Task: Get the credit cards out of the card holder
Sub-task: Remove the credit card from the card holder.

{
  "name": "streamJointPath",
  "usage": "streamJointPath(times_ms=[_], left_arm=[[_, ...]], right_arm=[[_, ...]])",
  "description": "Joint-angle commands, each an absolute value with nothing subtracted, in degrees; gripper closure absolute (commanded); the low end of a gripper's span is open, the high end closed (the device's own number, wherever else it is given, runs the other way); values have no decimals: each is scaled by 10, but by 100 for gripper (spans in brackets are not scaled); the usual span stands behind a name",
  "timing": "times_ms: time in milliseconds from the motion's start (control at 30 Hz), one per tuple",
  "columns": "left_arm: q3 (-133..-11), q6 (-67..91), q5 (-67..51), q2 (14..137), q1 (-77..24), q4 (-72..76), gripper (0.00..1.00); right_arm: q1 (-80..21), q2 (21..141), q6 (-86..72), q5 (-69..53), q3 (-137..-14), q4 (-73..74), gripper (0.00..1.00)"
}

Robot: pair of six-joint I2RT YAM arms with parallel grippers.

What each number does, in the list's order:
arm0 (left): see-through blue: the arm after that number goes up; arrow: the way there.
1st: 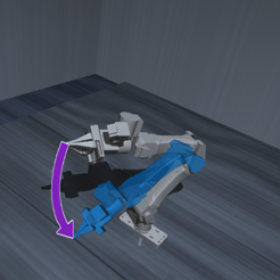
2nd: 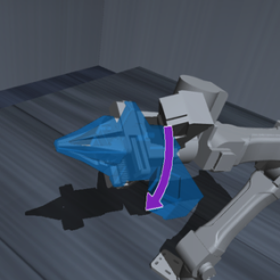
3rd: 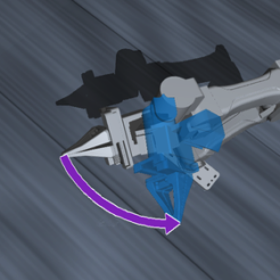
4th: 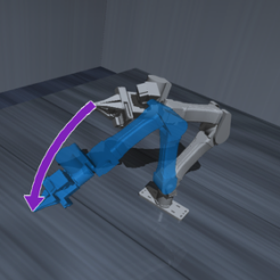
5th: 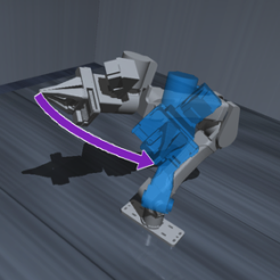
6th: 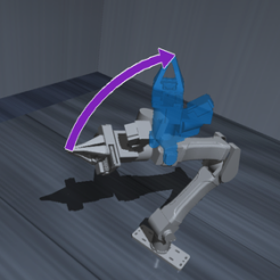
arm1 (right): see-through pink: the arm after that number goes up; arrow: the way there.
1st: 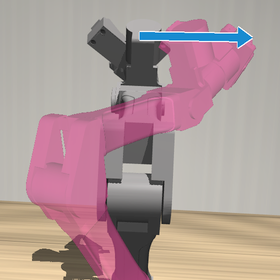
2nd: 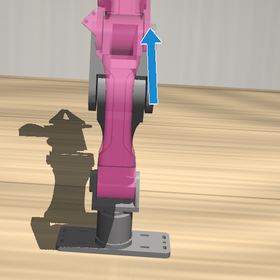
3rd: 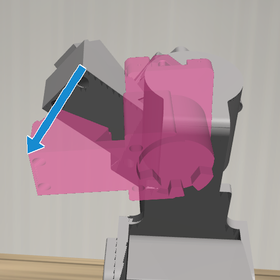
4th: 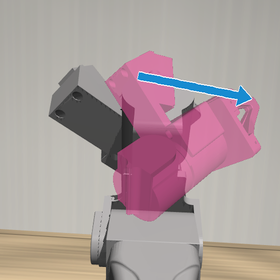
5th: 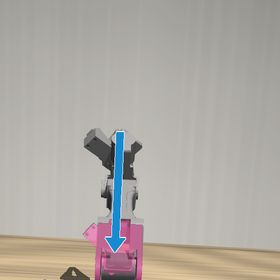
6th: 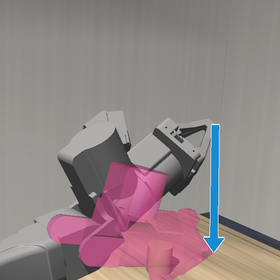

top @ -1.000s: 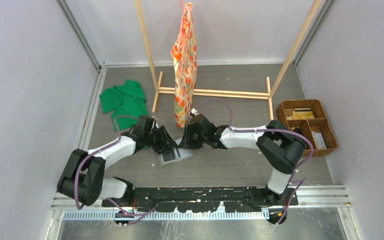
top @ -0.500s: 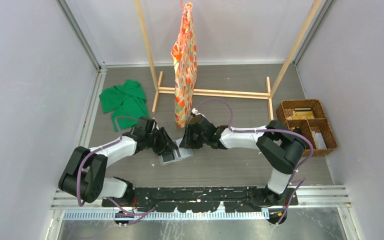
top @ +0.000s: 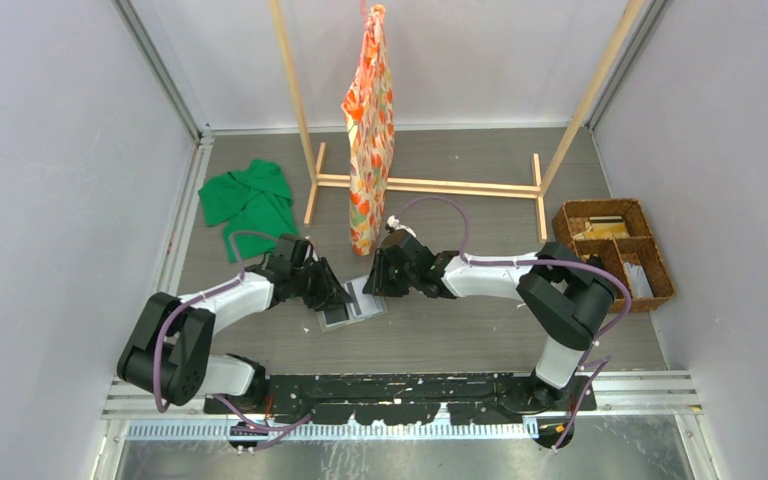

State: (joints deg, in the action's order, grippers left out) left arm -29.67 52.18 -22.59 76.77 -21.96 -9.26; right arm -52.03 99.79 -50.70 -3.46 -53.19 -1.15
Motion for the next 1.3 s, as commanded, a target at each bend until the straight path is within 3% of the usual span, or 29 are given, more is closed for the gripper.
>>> streamJointPath(times_ms=[0,633,1033,1133,1267], left_arm=[[-297,511,-216,777,-216,-90,71],[-289,517,-226,789,-216,-69,76],[-280,519,-222,786,-216,-65,76],[-279,521,-222,786,-216,-60,79],[-278,523,-221,782,-216,-61,91]], right_arm=[[-522,984,-498,-19,-531,-9,67],[-525,1011,-520,-65,-525,-41,67],[-531,1030,-522,-74,-533,-46,76],[-531,1033,-523,-76,-532,-48,78],[-531,1036,-525,-74,-528,-49,78]])
